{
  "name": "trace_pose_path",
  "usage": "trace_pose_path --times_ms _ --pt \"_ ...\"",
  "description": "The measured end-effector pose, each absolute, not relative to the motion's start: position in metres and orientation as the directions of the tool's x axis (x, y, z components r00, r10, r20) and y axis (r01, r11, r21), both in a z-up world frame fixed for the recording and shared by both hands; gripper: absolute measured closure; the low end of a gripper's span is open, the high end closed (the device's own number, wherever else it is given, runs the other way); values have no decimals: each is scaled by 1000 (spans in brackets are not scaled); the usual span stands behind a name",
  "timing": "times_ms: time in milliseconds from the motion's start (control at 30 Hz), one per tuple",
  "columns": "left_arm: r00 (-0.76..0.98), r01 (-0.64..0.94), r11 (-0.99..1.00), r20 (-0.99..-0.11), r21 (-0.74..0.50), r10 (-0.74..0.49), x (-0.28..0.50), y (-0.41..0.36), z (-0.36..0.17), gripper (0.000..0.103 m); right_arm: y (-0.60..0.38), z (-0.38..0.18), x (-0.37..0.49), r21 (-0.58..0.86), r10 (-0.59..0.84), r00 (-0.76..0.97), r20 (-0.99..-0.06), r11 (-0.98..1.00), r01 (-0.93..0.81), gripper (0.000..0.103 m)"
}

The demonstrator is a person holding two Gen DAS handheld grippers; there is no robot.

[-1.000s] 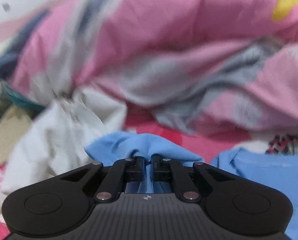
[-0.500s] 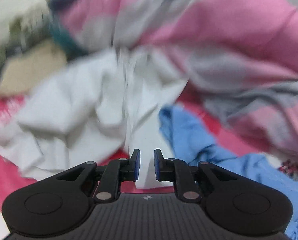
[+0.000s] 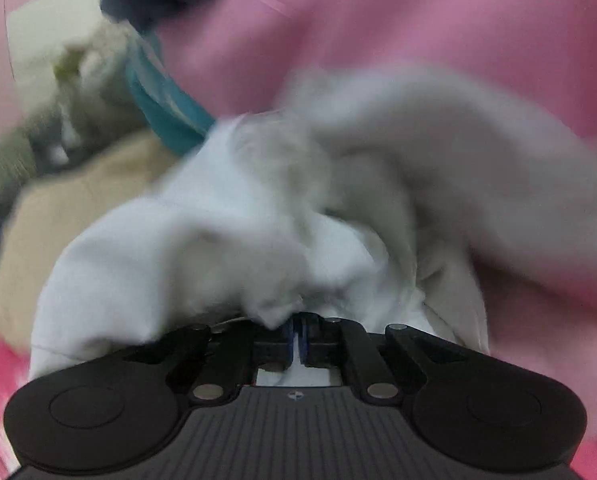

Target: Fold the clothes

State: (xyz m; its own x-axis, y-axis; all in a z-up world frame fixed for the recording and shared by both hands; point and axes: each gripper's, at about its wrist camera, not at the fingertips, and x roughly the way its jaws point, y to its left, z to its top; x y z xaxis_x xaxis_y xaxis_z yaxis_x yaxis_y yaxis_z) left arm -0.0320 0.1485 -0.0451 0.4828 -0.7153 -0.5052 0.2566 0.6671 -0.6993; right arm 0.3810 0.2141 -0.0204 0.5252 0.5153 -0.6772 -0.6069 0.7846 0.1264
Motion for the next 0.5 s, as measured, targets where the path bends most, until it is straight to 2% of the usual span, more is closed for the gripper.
trace_pose_path --times_ms 100,167,233,367,500 --pt "479 258 659 -499 -707 -722 -32 151 -45 67 205 -4 380 125 505 536 -677 796 -592 96" --pt "480 259 659 -498 -706 -723 -35 153 -45 67 171 18 361 115 500 556 -664 803 -585 92" --pt "480 255 654 -494 -712 -725 -35 155 -45 66 128 45 340 99 488 589 -644 817 -569 81" --pt "483 245 647 -487 -722 -727 -35 157 -44 66 26 85 288 114 455 618 -641 853 -509 79" --pt "494 253 662 -494 -706 -716 -37 156 -43 65 -1 60 268 84 380 592 -711 881 -465 79"
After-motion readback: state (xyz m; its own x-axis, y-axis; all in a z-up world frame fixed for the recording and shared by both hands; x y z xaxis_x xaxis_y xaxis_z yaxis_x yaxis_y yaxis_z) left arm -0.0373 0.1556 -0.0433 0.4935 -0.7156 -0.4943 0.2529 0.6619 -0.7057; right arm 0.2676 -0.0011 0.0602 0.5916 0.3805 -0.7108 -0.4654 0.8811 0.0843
